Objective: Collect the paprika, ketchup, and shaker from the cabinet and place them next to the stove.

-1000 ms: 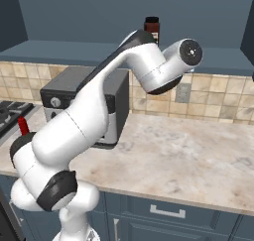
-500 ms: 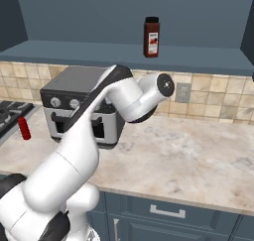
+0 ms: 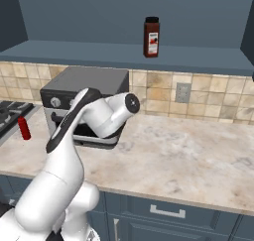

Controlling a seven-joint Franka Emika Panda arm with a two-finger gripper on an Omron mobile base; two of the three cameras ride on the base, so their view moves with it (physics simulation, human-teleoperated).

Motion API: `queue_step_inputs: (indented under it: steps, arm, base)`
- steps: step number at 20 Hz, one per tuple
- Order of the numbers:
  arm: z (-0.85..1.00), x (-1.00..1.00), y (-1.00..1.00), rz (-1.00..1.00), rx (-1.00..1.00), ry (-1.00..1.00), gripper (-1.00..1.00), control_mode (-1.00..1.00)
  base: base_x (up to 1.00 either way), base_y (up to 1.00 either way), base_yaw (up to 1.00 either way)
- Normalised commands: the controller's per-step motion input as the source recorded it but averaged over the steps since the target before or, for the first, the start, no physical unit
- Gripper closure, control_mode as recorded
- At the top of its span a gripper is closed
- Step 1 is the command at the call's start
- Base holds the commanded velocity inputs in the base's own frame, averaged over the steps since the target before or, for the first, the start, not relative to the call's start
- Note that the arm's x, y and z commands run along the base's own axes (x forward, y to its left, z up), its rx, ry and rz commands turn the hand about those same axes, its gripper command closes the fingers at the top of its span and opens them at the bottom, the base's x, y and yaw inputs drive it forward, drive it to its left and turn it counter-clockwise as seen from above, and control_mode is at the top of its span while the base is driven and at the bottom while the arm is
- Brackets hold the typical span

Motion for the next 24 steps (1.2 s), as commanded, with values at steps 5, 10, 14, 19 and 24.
queue_step_inputs:
  steps: [5, 10, 14, 19, 24]
  arm:
    - [-0.56, 0.0, 1.0, 0.17, -0.04, 0.03, 1.0, -1.0]
    - [-0.49, -0.01, 1.0, 0.18, -0.07, 0.04, 1.0, -1.0]
    - [-0.5, -0.12, 1.0, 0.21, -0.07, 0.02, 1.0, -1.0]
    - [-0.47, -0.46, 0.85, 0.25, -0.07, 0.0, 1.0, -1.0]
    - [-0.4, -0.46, 0.93, 0.17, -0.05, 0.0, 1.0, -1.0]
  base:
    - [0.0, 0.0, 0.0]
    - [0.0, 0.0, 0.0]
    - [0.0, 0.0, 0.0]
    - [0.0, 0.0, 0.0]
    - [0.0, 0.0, 0.0]
